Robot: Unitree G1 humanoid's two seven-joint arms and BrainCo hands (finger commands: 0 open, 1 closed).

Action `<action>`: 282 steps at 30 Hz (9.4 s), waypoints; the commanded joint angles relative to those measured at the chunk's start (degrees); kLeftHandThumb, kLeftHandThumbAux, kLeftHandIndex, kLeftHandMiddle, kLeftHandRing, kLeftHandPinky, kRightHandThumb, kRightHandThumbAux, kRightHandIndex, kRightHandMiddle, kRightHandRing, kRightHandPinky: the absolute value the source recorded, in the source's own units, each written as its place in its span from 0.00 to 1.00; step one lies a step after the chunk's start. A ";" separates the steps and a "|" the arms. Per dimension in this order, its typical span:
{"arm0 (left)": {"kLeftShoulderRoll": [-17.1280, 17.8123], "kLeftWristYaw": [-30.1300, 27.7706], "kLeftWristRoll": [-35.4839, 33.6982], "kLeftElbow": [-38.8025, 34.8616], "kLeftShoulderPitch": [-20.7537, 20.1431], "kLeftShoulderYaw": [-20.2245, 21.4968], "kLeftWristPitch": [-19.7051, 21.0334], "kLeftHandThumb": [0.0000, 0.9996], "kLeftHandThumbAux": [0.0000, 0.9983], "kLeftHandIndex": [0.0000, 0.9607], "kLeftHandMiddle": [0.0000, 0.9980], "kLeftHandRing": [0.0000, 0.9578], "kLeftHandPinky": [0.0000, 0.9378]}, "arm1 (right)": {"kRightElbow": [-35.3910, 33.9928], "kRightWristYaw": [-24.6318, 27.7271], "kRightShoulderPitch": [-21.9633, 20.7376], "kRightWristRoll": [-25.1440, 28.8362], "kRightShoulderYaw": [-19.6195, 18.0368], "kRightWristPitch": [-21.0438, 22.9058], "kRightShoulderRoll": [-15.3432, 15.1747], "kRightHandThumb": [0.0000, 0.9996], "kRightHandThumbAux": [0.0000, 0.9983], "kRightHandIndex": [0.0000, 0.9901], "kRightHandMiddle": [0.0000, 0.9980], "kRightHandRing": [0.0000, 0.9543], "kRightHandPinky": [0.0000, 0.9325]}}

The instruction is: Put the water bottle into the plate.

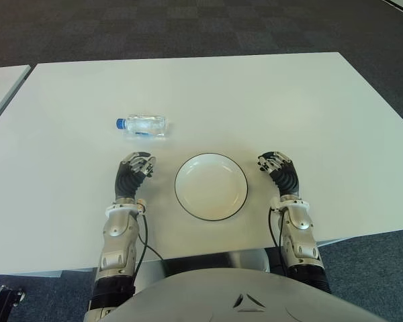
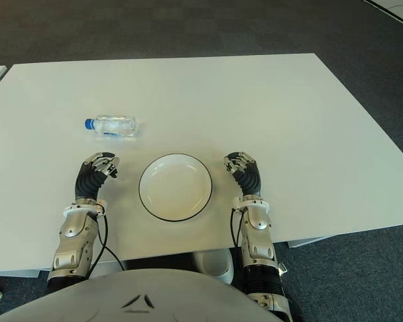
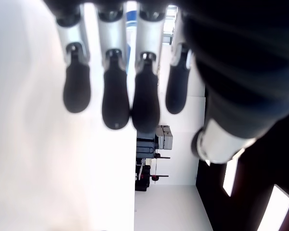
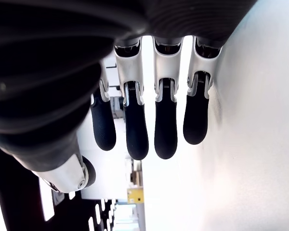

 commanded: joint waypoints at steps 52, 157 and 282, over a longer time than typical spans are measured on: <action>30.15 13.73 41.80 25.40 -32.78 -10.67 -7.21 0.59 0.68 0.23 0.20 0.20 0.21 | 2.61 -0.07 -0.27 0.77 -0.62 1.25 0.03 0.71 0.74 0.43 0.46 0.49 0.51; 25.16 9.23 42.01 75.63 -54.04 -33.86 -5.57 0.69 0.45 0.00 0.00 0.04 0.20 | 2.25 0.26 0.67 0.46 -1.45 1.21 -1.72 0.70 0.74 0.42 0.46 0.49 0.51; 33.33 4.46 41.75 17.12 -42.72 -25.63 -12.87 0.85 0.67 0.41 0.53 0.88 0.85 | 1.49 -0.74 0.76 0.06 -0.86 1.47 -1.40 0.71 0.74 0.42 0.46 0.49 0.52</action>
